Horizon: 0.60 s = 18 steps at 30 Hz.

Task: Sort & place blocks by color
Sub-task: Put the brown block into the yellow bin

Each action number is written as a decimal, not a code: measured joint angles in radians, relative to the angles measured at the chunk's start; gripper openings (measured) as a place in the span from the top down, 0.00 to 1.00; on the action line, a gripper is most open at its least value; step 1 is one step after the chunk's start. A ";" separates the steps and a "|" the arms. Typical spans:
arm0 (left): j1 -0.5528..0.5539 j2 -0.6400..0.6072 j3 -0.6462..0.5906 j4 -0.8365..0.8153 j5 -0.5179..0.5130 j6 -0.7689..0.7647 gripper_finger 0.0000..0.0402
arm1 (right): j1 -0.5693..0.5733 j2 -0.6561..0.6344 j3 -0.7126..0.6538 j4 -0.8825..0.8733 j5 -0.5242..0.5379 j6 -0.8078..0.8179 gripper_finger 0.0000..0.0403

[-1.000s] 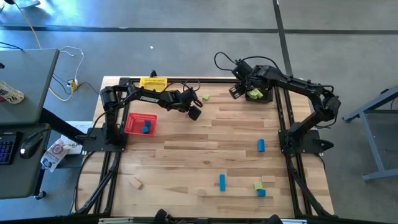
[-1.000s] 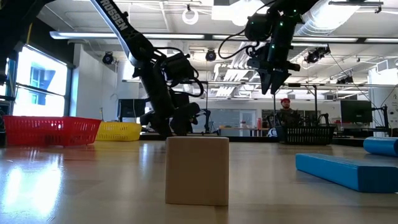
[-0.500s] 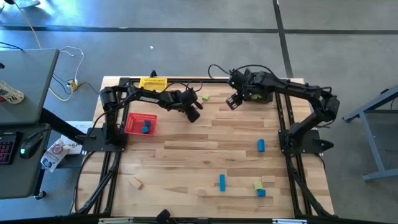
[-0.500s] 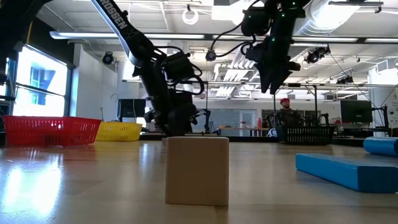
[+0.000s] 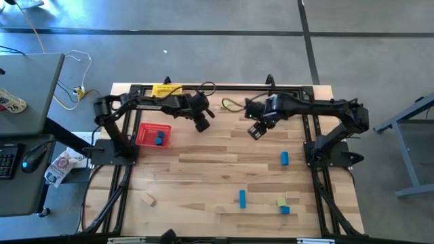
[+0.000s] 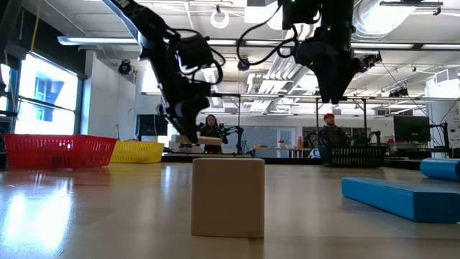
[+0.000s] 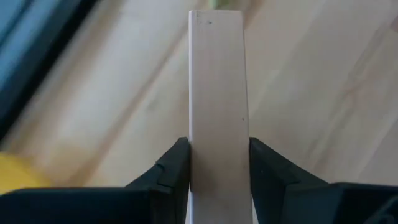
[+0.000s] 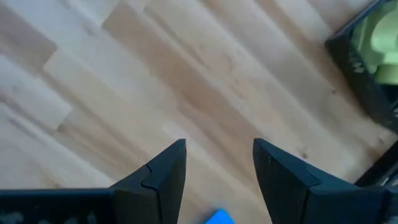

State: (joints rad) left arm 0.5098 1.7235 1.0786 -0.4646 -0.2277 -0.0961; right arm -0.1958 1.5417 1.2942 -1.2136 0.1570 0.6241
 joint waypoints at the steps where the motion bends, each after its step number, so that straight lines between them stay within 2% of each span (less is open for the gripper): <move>1: 0.000 -0.017 0.000 -0.021 -0.025 0.008 0.75 | 0.018 0.000 0.000 -0.010 0.003 0.009 0.57; 9: 0.063 -0.164 0.001 -0.139 -0.145 0.038 0.75 | 0.146 0.000 0.000 -0.120 0.089 0.171 0.57; 18: 0.263 -0.226 0.002 -0.252 -0.150 0.028 0.75 | 0.275 0.000 0.000 -0.255 0.172 0.404 0.57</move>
State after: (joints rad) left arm 0.7730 1.4975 1.0801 -0.7168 -0.3777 -0.0678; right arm 0.0793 1.5417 1.2942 -1.4686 0.3292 1.0281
